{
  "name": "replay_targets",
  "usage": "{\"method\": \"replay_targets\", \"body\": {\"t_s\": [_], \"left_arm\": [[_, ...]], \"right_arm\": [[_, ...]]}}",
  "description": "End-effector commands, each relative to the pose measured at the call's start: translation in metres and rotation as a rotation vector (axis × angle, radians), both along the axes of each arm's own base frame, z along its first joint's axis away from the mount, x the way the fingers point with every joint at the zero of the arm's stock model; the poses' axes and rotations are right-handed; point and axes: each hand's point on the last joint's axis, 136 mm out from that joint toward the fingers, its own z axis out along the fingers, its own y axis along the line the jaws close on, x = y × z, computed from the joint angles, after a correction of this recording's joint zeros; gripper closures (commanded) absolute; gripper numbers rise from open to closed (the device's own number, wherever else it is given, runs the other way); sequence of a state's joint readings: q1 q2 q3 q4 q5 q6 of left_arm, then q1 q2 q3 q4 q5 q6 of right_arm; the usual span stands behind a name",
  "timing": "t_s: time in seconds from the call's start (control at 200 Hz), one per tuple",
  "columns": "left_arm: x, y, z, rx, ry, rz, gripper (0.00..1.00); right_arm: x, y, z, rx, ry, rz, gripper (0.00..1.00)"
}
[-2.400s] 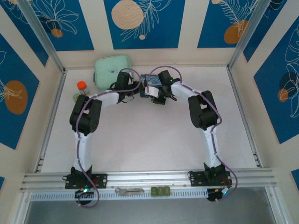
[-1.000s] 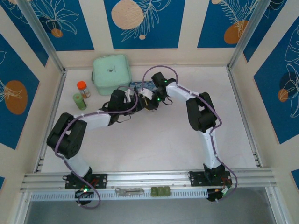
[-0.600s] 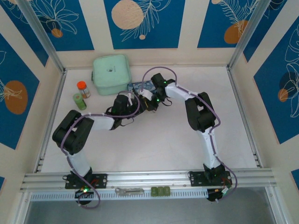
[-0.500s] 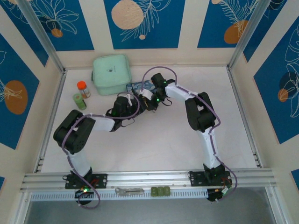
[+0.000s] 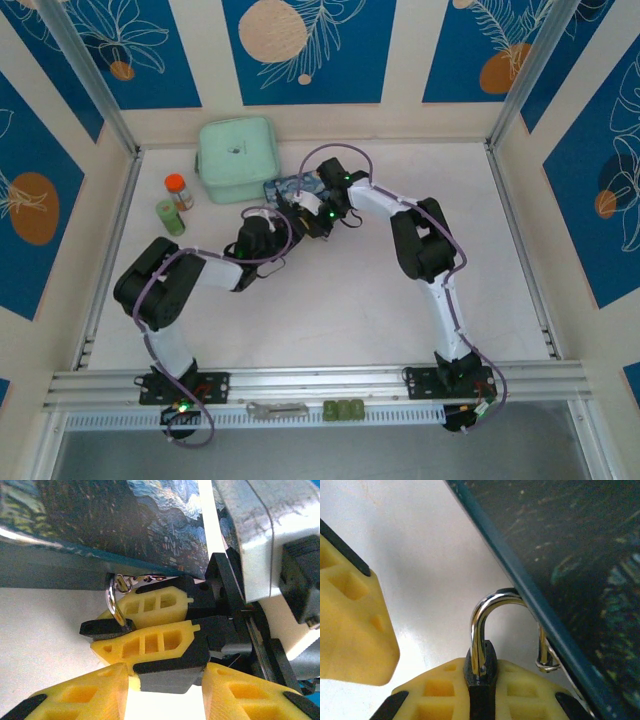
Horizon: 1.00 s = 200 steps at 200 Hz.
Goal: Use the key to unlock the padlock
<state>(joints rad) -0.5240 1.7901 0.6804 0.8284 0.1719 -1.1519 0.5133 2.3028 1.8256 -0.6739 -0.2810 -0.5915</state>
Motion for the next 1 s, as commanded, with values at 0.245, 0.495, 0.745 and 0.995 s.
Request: {"method": "replay_targets", "body": {"t_s": [0.245, 0.495, 0.745, 0.995], "left_arm": [[-0.010, 0.018, -0.015, 0.021, 0.070, -0.034, 0.55], [0.016, 0.016, -0.008, -0.047, 0.031, 0.022, 0.57], [0.051, 0.012, 0.006, -0.111, -0.047, 0.121, 0.58], [0.054, 0.002, 0.003, -0.135, -0.046, 0.112, 0.61]], "right_arm": [[0.004, -0.004, 0.007, -0.012, 0.071, -0.055, 1.00], [-0.003, -0.004, 0.006, -0.014, 0.076, -0.036, 1.00], [-0.006, -0.002, 0.006, -0.014, 0.085, -0.012, 1.00], [-0.012, 0.000, 0.008, -0.001, 0.100, 0.000, 1.00]]}}
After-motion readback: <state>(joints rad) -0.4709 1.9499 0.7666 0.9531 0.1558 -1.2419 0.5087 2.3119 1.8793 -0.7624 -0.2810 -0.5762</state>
